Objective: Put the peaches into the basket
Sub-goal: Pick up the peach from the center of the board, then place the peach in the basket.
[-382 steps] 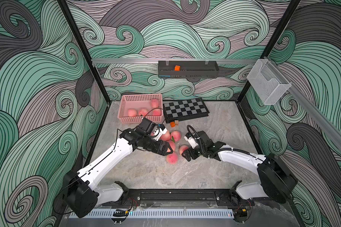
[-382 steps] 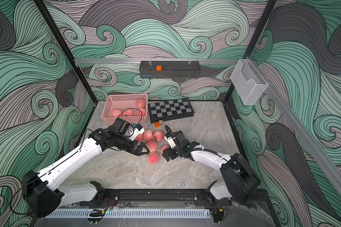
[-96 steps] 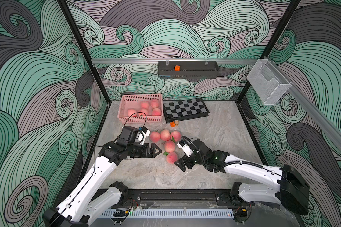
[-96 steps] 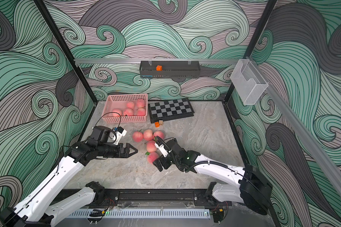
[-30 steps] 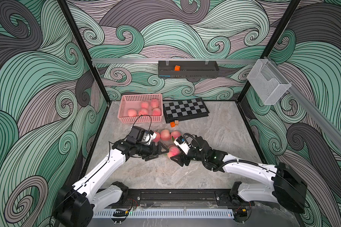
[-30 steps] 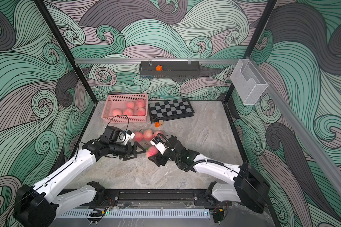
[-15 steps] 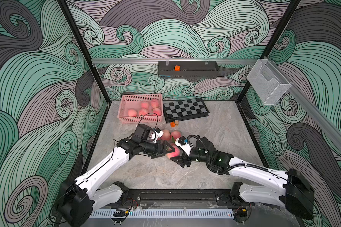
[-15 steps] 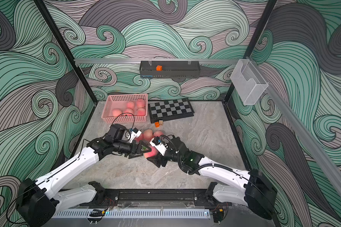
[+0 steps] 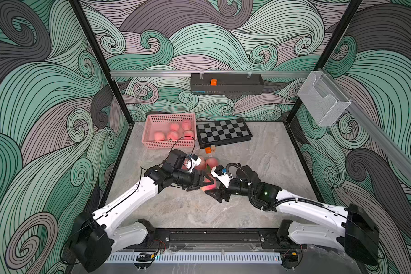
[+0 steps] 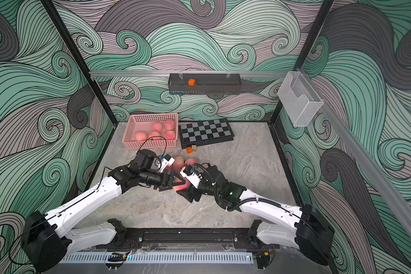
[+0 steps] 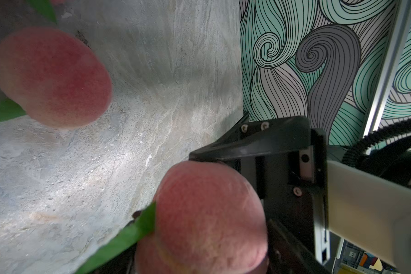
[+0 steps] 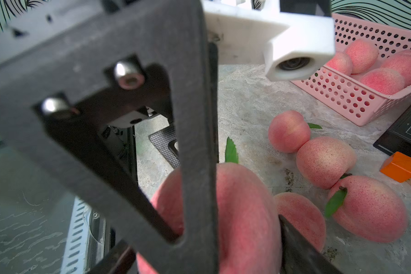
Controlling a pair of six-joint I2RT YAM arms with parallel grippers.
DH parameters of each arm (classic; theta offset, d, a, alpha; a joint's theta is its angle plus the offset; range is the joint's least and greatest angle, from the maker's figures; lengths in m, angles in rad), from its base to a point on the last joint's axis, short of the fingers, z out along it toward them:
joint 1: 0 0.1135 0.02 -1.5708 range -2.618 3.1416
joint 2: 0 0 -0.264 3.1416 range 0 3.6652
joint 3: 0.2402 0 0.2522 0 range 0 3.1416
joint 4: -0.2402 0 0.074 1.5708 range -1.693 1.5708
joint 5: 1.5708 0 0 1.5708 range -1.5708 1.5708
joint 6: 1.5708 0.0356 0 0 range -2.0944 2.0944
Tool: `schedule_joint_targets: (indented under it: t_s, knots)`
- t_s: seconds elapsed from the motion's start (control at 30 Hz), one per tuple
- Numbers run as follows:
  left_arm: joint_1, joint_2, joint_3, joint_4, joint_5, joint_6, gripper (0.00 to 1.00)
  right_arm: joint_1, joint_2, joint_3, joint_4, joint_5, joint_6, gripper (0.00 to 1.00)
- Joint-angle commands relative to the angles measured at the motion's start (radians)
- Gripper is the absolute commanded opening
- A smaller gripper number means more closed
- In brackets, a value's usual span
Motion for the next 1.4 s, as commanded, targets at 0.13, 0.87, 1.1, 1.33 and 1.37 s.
schedule_joint_targets:
  t_s: [0.13, 0.87, 1.1, 1.33, 1.37]
  knots:
    - [-0.017, 0.003, 0.032, 0.031, 0.047, -0.01, 0.68, 0.004, 0.007, 0.037, 0.009, -0.001, -0.022, 0.78]
    - [0.145, 0.176, 0.369, -0.198, -0.241, 0.248, 0.58, -0.146, 0.069, 0.218, -0.045, -0.088, -0.011, 0.99]
    - [0.311, 0.402, 0.603, -0.225, -0.278, 0.324, 0.57, -0.222, 0.215, 0.365, -0.058, -0.143, -0.016, 0.99]
    - [0.395, 0.64, 0.876, -0.306, -0.448, 0.412, 0.57, -0.278, 0.356, 0.483, -0.043, -0.192, -0.019, 0.99]
    - [0.407, 0.672, 0.905, -0.308, -0.46, 0.417, 0.57, -0.282, 0.37, 0.494, -0.041, -0.195, -0.019, 0.99]
